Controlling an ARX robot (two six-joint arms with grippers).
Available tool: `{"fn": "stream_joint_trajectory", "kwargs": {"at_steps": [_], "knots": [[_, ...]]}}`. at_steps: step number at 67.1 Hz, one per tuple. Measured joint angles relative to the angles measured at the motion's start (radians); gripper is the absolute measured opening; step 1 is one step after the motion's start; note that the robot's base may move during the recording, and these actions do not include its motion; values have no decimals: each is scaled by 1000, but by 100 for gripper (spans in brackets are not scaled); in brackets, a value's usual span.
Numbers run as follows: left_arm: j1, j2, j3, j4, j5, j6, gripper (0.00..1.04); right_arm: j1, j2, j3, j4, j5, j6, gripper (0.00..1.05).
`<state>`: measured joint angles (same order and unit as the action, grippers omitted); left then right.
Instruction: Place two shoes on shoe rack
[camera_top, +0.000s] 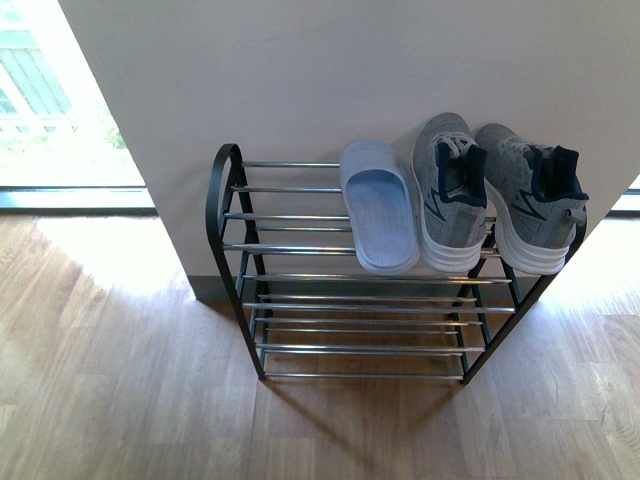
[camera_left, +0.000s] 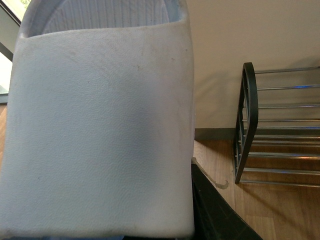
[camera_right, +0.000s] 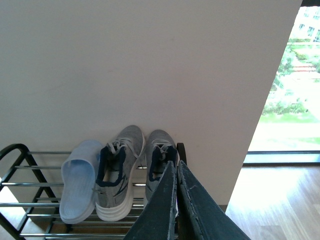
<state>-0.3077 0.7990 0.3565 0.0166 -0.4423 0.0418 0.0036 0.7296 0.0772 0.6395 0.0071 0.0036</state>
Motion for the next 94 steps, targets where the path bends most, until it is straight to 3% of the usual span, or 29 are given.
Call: {"fn": "stream_joint_trajectory", "kwargs": {"at_steps": [21,60,94], "knots": [[0,0,0,0,0,0,2,0,-126,-58,-51,-6,0,2],[0,0,0,0,0,0,2,-2,-401,-58,-311,-7,-1,2],[0,0,0,0,0,0,2,-2,-541,-58,-449,-7,-1,2]]}}
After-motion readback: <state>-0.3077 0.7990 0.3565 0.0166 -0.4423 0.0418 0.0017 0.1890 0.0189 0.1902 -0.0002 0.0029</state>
